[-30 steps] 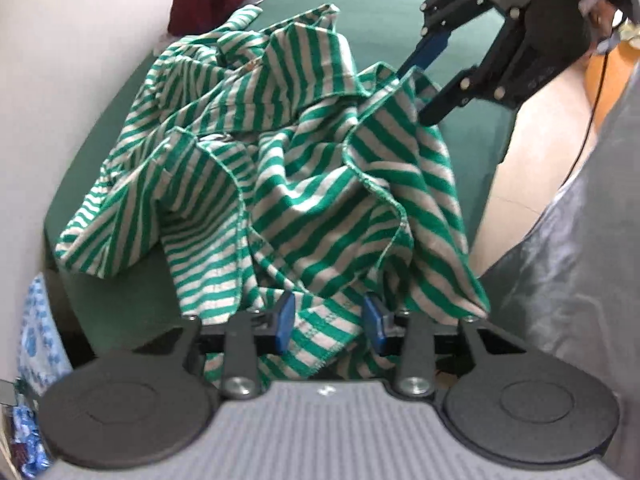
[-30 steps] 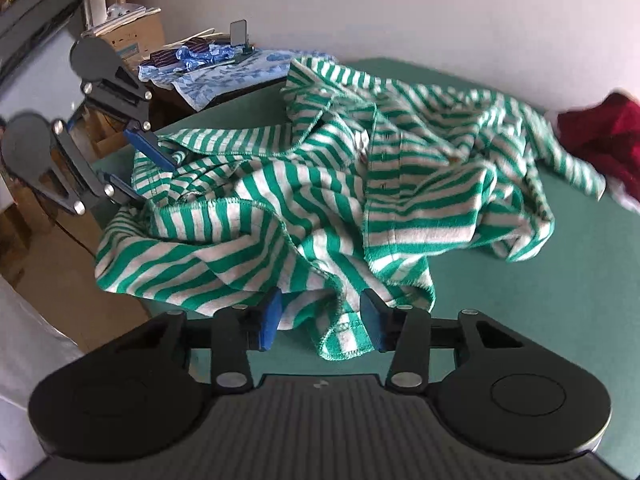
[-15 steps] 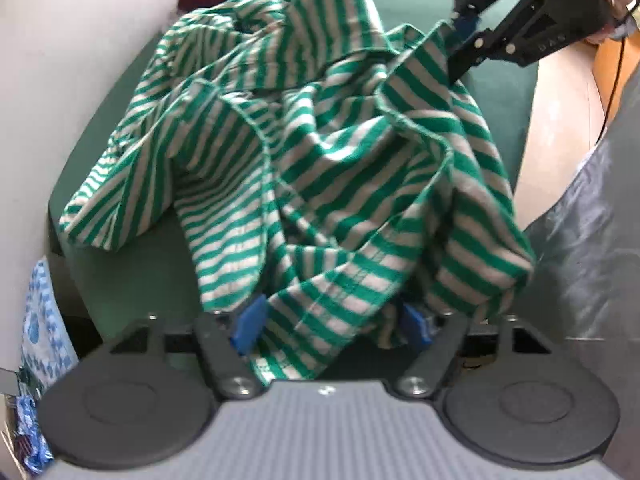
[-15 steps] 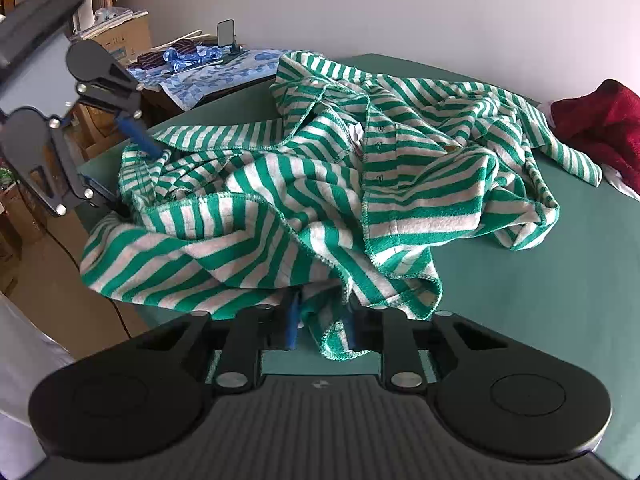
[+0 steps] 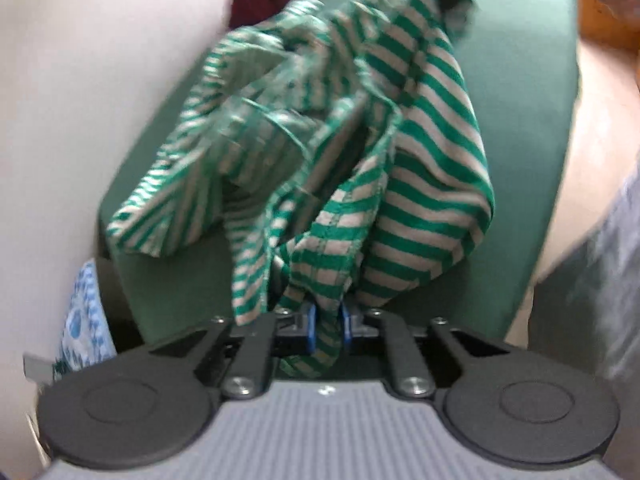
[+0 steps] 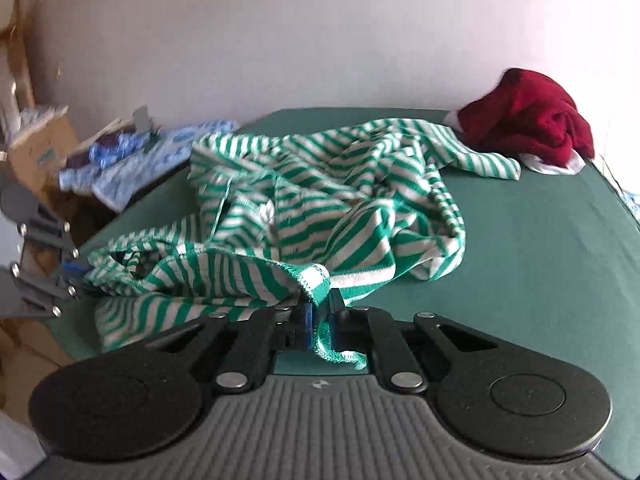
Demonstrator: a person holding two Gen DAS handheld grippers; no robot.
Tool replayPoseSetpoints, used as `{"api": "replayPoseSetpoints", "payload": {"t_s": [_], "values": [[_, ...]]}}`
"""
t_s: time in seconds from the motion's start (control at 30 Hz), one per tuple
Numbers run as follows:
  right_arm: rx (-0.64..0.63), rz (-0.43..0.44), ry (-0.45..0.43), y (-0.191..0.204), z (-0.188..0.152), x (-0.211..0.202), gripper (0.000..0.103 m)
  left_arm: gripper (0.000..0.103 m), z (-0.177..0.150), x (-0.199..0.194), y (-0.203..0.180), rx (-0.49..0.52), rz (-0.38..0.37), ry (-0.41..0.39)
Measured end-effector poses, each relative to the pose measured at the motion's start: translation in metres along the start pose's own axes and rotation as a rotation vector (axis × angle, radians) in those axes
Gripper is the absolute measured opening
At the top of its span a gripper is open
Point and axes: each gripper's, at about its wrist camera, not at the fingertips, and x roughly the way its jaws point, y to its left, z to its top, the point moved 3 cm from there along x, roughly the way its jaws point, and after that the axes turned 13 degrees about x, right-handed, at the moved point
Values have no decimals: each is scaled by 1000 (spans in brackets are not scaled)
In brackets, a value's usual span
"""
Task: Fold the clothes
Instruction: 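Lift the shirt high with both grippers, holding its hem edges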
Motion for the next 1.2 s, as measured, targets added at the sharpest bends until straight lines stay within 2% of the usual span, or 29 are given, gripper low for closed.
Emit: {"api": "replayPoseSetpoints", "payload": {"t_s": [0.13, 0.3, 0.5, 0.6, 0.73, 0.9, 0.93, 1.03, 1.13, 1.2], "values": [[145, 39, -78, -14, 20, -28, 6, 13, 11, -46, 35, -232, 74, -152], [219, 120, -285, -13, 71, -67, 6, 12, 40, -104, 95, -419, 237, -363], [207, 274, -530, 2, 175, -107, 6, 12, 86, -178, 176, -469, 444, -555], [169, 352, -623, 21, 226, -137, 6, 12, 109, -229, 214, -513, 549, -670], [134, 441, -735, 44, 292, -182, 6, 12, 142, -291, 246, -542, 682, -773], [122, 483, -831, 66, 364, -237, 6, 12, 178, -361, 275, -587, 807, -857], [113, 484, -848, 69, 374, -247, 6, 8, 184, -376, 279, -602, 852, -868], [88, 473, -910, 78, 397, -276, 6, 7, 194, -413, 284, -642, 972, -888], [81, 458, -912, 83, 408, -294, 5, 6, 201, -421, 289, -676, 889, -887], [40, 417, -886, 87, 404, -284, 5, 6, 209, -393, 279, -654, 818, -842]]}}
